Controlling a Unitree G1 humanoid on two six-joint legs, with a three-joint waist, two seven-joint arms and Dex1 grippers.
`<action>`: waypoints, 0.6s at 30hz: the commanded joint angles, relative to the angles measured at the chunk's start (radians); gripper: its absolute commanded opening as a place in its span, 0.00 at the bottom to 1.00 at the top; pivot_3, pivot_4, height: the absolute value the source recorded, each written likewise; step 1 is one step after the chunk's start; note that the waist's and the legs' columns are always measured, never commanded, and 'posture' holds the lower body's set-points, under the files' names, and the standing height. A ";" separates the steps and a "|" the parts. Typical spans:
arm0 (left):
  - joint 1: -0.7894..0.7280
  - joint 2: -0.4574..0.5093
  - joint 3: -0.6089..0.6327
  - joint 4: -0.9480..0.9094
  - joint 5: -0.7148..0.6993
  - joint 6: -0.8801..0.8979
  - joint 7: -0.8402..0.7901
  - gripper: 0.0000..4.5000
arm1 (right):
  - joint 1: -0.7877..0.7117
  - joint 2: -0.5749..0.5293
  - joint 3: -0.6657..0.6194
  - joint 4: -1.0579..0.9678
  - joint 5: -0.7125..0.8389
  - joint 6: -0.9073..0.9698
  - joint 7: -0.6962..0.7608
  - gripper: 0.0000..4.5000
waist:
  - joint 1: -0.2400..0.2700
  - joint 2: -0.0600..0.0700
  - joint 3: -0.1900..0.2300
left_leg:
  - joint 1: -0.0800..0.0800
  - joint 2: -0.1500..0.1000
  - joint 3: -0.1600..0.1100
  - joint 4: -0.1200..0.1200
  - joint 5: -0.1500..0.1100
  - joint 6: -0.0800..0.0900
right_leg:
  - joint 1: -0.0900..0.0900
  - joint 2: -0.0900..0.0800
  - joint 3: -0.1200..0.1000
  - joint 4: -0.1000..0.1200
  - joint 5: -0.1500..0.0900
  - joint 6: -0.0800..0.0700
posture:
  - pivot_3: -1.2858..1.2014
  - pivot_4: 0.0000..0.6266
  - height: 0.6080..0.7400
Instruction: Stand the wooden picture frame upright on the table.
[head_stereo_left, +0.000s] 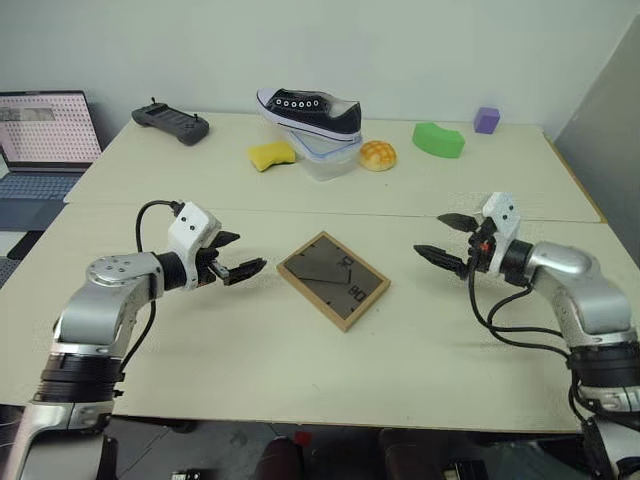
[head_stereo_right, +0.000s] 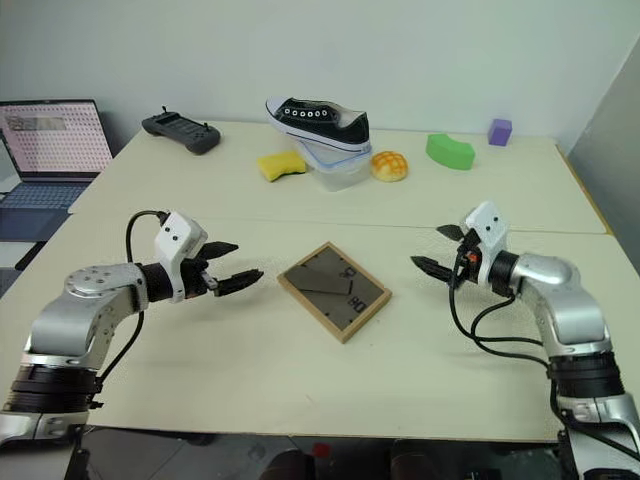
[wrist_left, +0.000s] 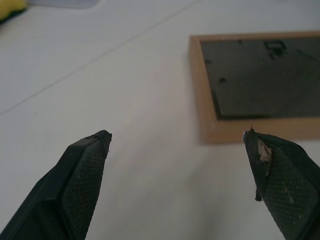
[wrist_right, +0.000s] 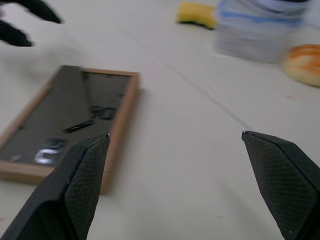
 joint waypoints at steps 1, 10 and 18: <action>-0.035 0.037 -0.012 -0.044 0.009 -0.029 -0.059 1.00 | -0.081 -0.023 0.037 0.066 -0.012 -0.025 0.110 1.00 | 0.003 0.000 0.000 | 0.000 0.000 0.000 0.000 0.000 0.000 | 0.000 0.000 0.000 0.000 0.000 0.000 | 0.52 0.24 1.00; 0.009 0.029 0.063 -0.103 -0.056 0.092 -0.036 0.92 | -0.204 0.064 0.102 0.295 -0.128 -0.174 0.120 0.91 | 0.001 0.000 0.000 | 0.000 0.000 0.001 0.000 0.000 0.000 | -0.001 0.000 0.000 0.000 0.000 0.000 | 0.52 0.24 1.00; 0.103 -0.004 0.114 -0.211 -0.110 0.203 0.057 0.57 | -0.277 0.183 0.128 0.527 -0.243 -0.331 0.028 0.53 | -0.013 0.000 0.000 | 0.000 0.000 0.000 0.000 0.000 0.000 | -0.001 0.000 0.001 0.001 0.000 0.000 | 0.52 0.24 1.00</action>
